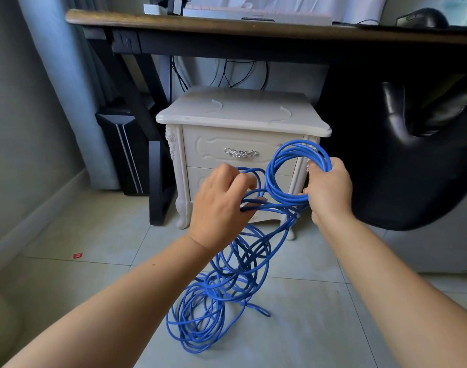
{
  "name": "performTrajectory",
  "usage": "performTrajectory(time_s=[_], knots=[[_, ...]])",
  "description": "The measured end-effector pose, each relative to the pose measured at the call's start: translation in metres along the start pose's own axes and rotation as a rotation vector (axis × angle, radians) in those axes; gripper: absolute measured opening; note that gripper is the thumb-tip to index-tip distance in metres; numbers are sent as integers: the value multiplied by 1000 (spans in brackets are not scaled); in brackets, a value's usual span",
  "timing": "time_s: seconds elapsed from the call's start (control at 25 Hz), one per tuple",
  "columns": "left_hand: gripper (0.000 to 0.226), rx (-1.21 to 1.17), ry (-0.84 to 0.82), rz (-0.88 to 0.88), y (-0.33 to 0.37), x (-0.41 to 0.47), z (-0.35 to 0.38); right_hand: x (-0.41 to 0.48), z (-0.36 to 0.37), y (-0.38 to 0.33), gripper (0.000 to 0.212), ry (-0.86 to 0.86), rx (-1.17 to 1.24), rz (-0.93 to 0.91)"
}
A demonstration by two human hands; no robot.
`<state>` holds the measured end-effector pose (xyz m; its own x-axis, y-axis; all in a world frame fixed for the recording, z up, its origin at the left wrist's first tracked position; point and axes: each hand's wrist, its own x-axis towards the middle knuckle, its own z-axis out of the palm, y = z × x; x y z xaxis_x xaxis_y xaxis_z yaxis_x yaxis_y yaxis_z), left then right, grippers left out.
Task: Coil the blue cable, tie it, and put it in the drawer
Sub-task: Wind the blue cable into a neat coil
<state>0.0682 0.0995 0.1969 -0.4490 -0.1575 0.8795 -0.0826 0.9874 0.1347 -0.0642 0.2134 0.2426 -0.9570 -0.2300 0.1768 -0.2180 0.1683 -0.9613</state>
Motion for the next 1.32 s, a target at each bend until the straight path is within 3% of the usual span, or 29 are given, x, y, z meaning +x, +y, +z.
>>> performTrajectory(time_s=[0.08,0.12,0.24,0.32,0.44,0.52,0.72,1.2,1.32], knots=[[34,141,-16,83,2,3,-3,-3,1,-1,8,5,-13,-23],[32,209,-70,7,5,8,-7,-5,1,-2,9,7,-36,-51],[44,246,-437,-479,7,16,-14,-13,-1,-7,13,6,-125,-183],[51,-10,-500,-759,5,16,-16,-18,-1,-10,13,-3,-130,-229],[47,-580,-371,-1117,7,16,-15,-24,1,-13,10,-27,-117,-244],[41,-856,-336,-1253,12,18,-10,-27,4,-12,10,-44,-120,-247],[35,-1117,-392,-1278,6,20,-11,-25,6,-7,8,-142,-171,-237],[82,-1172,-599,-1155,-19,22,-28,-26,9,7,12,-555,-362,-80],[64,-1101,-747,-1099,-20,20,-30,-31,8,7,14,-657,-431,-112]])
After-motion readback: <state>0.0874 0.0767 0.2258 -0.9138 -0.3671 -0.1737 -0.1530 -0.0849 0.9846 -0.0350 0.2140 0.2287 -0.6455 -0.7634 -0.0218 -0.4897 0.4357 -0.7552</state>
